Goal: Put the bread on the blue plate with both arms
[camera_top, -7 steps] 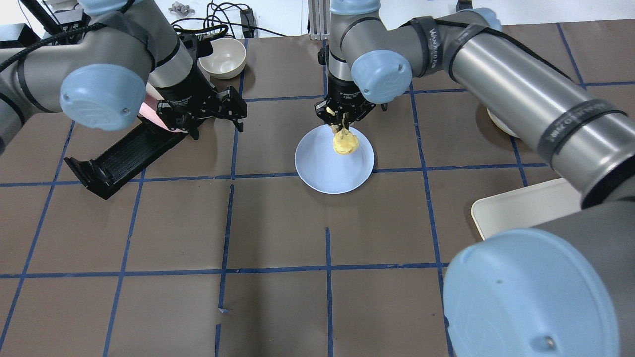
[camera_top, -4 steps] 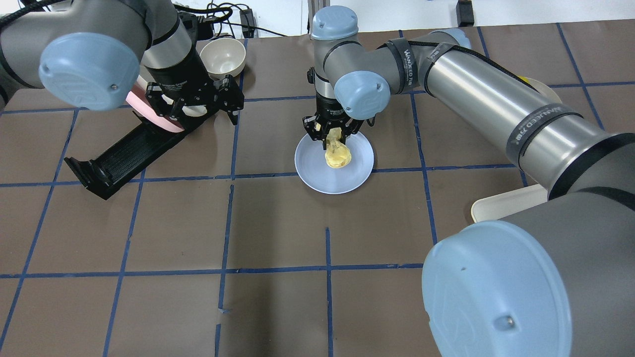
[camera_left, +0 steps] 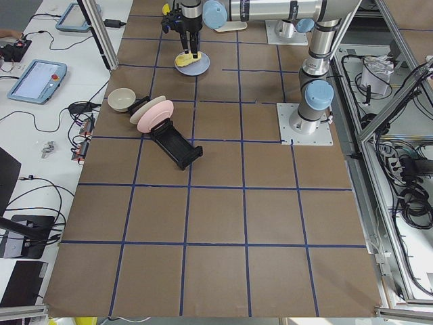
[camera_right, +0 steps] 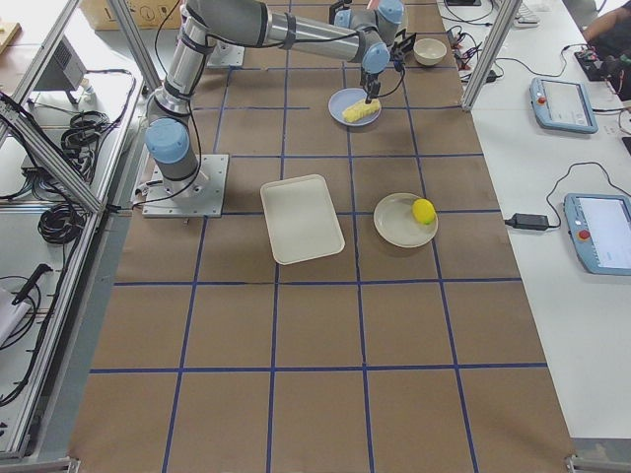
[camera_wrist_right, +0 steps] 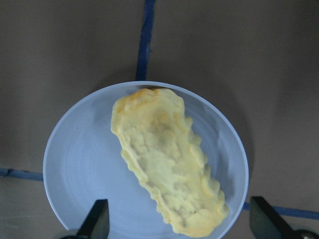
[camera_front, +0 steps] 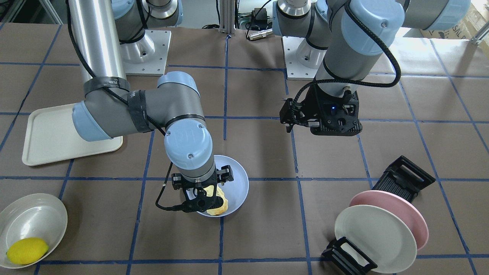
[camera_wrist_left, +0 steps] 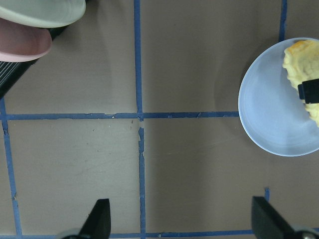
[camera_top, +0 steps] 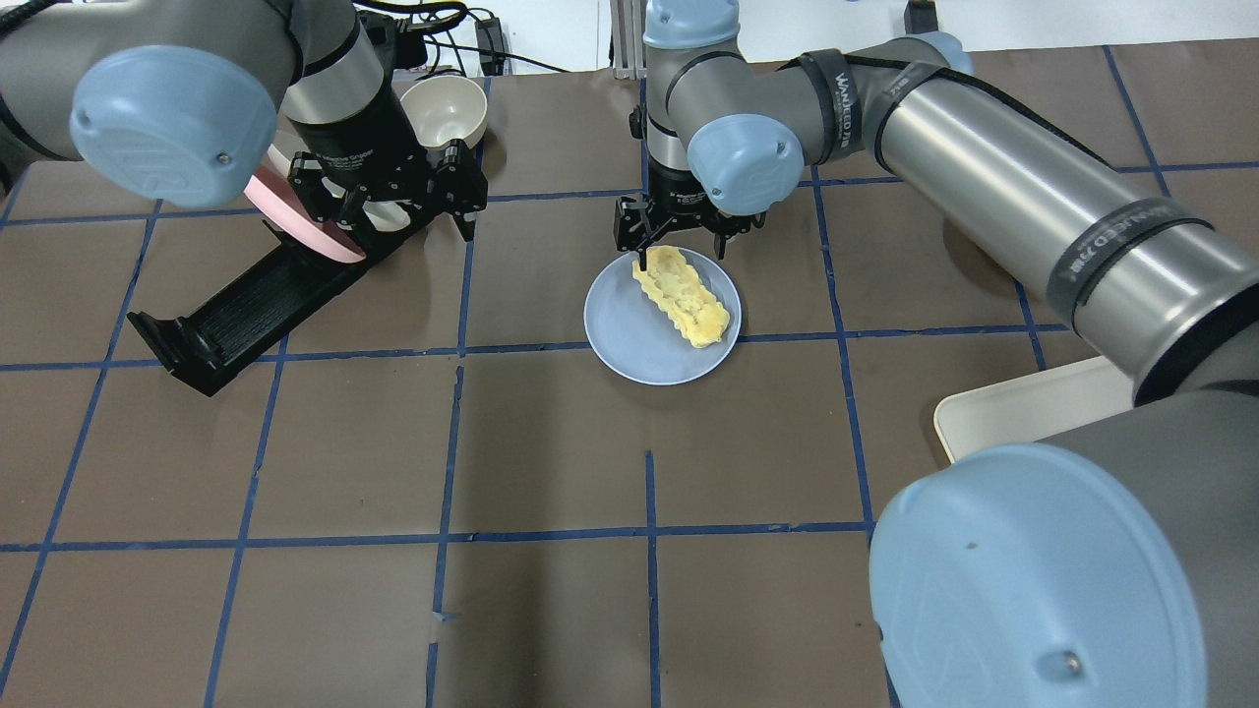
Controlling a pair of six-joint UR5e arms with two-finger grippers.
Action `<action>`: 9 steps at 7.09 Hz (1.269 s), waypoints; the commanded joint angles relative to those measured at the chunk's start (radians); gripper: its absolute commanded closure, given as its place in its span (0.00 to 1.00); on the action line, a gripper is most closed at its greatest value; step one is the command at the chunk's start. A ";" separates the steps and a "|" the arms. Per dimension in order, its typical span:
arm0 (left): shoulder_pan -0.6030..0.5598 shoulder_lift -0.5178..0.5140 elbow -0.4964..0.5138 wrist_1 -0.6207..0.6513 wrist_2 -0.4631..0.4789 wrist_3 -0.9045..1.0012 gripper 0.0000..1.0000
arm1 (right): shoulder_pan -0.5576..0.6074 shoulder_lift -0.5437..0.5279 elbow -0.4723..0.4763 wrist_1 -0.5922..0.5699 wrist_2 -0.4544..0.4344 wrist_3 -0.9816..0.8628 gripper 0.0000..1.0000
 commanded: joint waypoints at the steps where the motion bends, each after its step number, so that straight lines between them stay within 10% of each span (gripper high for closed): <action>1: 0.000 0.004 0.003 0.000 0.001 0.000 0.00 | -0.072 -0.097 0.015 0.053 -0.007 -0.112 0.00; 9: 0.153 0.136 0.026 -0.184 0.037 0.084 0.00 | -0.266 -0.582 0.246 0.178 0.000 -0.242 0.00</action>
